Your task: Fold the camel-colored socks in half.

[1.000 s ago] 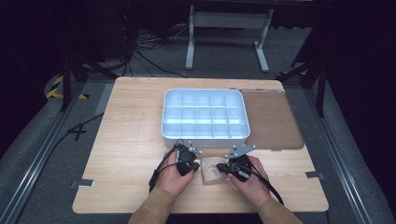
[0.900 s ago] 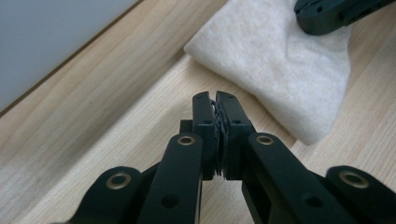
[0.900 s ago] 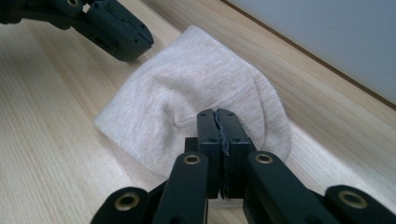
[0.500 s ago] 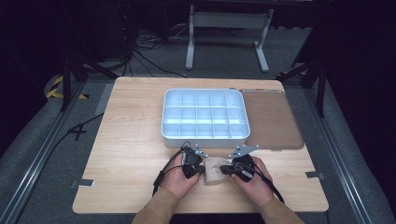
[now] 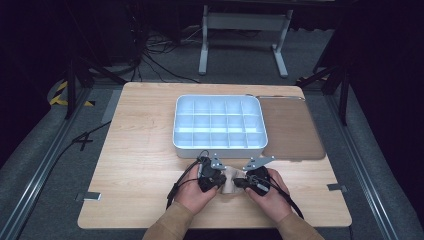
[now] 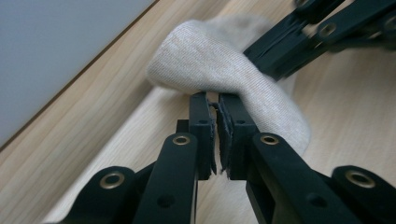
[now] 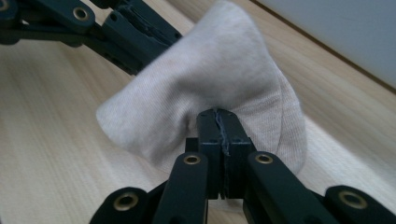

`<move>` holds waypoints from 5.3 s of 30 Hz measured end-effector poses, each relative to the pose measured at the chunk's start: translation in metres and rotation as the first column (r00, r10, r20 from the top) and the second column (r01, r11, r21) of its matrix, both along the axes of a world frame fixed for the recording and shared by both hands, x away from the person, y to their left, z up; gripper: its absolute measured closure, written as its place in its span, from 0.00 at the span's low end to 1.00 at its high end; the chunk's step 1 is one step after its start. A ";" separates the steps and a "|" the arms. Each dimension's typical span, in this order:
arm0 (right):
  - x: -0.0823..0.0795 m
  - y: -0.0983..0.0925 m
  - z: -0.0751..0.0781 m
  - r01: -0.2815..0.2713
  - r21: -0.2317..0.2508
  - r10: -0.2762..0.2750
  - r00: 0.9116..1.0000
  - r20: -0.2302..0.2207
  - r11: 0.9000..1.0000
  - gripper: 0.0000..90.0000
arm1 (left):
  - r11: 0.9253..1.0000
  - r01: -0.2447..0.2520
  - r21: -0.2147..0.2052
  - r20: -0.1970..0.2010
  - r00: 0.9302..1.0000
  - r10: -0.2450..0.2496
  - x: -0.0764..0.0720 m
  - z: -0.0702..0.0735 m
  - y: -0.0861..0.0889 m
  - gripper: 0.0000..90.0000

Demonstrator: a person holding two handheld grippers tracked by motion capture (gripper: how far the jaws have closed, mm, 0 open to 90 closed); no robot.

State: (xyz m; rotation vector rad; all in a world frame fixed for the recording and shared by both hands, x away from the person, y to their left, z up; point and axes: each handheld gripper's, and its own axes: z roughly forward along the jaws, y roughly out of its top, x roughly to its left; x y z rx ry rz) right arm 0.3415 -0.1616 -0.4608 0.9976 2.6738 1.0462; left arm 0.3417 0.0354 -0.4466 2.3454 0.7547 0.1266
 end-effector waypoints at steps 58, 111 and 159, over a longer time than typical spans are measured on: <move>-0.004 -0.029 0.025 0.083 0.074 -0.083 0.997 -0.006 0.994 0.96 | 0.994 0.095 0.046 0.084 0.992 -0.099 -0.007 -0.003 -0.030 0.89; 0.022 -0.011 -0.005 0.126 0.120 -0.090 0.959 -0.268 0.985 0.69 | 0.995 0.016 0.097 0.094 0.995 -0.025 -0.023 -0.004 -0.009 0.40; 0.033 -0.016 0.094 0.113 0.135 -0.097 0.988 -0.120 0.984 0.85 | 0.987 -0.163 0.008 0.117 0.980 0.161 -0.018 0.040 0.103 0.43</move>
